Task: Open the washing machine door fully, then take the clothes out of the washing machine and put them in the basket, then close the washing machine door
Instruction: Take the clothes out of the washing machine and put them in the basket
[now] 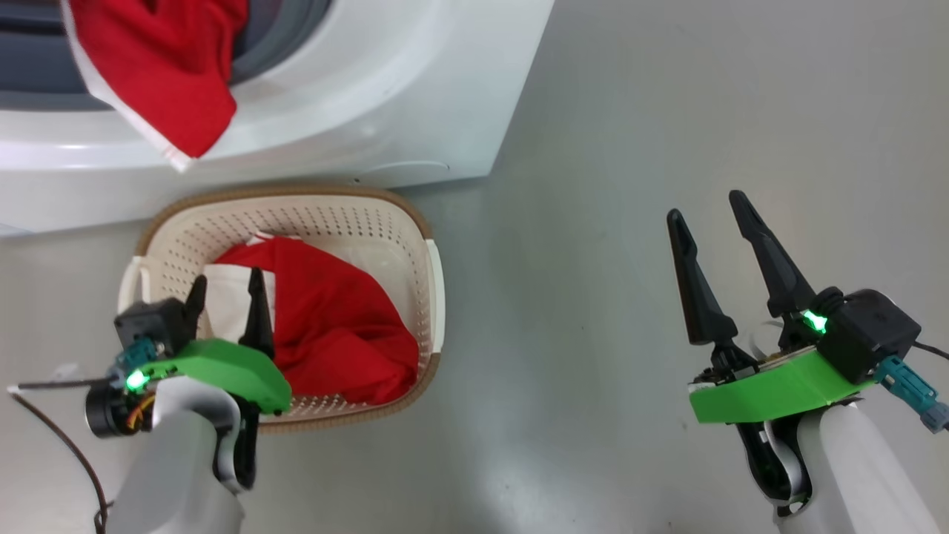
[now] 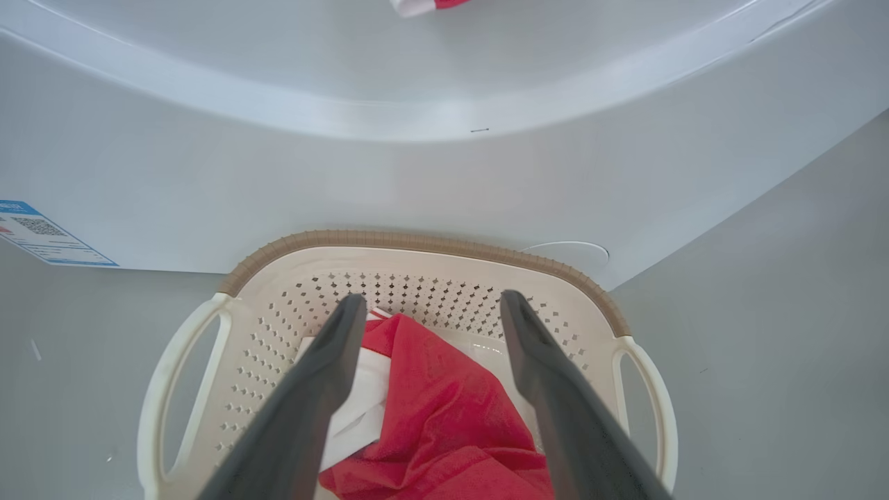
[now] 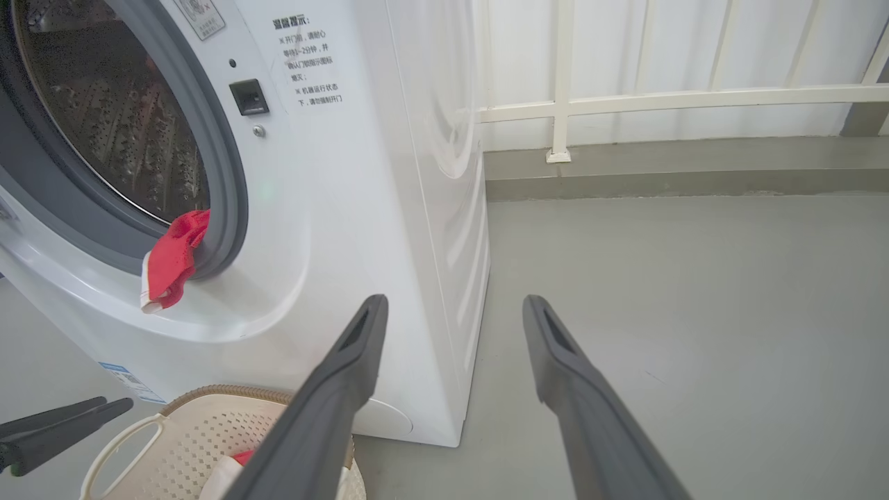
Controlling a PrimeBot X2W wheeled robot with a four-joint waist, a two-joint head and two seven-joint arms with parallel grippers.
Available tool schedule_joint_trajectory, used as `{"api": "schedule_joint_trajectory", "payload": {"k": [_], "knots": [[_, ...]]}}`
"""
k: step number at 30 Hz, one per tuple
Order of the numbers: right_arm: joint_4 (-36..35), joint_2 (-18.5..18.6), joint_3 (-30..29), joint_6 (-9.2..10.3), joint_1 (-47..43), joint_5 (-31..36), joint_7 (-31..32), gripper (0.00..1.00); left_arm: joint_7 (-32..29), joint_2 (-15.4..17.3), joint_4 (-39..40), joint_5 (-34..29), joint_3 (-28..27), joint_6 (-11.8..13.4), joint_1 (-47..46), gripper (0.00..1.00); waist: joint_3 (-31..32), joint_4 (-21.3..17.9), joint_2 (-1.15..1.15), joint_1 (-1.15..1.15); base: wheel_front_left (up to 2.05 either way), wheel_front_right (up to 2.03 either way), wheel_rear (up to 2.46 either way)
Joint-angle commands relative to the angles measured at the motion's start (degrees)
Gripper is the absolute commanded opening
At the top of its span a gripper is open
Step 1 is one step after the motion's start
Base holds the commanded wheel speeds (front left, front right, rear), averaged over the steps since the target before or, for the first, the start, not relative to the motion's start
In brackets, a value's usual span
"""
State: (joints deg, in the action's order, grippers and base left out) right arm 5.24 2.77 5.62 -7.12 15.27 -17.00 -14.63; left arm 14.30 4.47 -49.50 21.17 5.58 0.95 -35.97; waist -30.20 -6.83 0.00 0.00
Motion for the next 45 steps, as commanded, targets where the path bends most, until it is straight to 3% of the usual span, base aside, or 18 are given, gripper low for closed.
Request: {"api": "schedule_joint_trajectory", "payload": {"k": [1,13,27,34,45], "knots": [[-1.05,0.1,0.69,-0.36,-1.97,0.37,-0.37,1.0,0.7,1.0,2.42,-0.81,-1.97,0.43,2.76,1.0,2.23,0.99,0.0,0.0,0.0,0.0,0.0],[-0.15,0.1,-0.16,-0.36,-4.62,2.05,-0.37,1.0,0.7,-0.72,15.19,-2.88,-3.92,-0.94,10.68,1.0,9.82,3.4,0.0,0.0,0.0,0.0,0.0],[0.06,0.1,-1.53,-0.36,-7.1,5.1,-0.37,1.0,0.7,-1.39,30.55,-4.79,-5.43,-0.33,19.36,1.0,16.41,4.36,0.0,0.0,0.0,0.0,0.0],[-1.27,0.1,-3.26,-0.36,-9.07,5.29,-0.37,1.0,0.7,-1.5,37.06,-5.21,-6.09,0.51,23.49,1.0,18.97,4.6,0.0,0.0,0.0,0.0,0.0],[-4.63,0.1,-5.41,-0.36,-13.69,5.97,-0.37,1.0,0.7,-1.3,44.99,-8.06,-4.71,-0.41,30.4,1.0,22.3,4.56,0.0,0.0,0.0,0.0,0.0]]}}
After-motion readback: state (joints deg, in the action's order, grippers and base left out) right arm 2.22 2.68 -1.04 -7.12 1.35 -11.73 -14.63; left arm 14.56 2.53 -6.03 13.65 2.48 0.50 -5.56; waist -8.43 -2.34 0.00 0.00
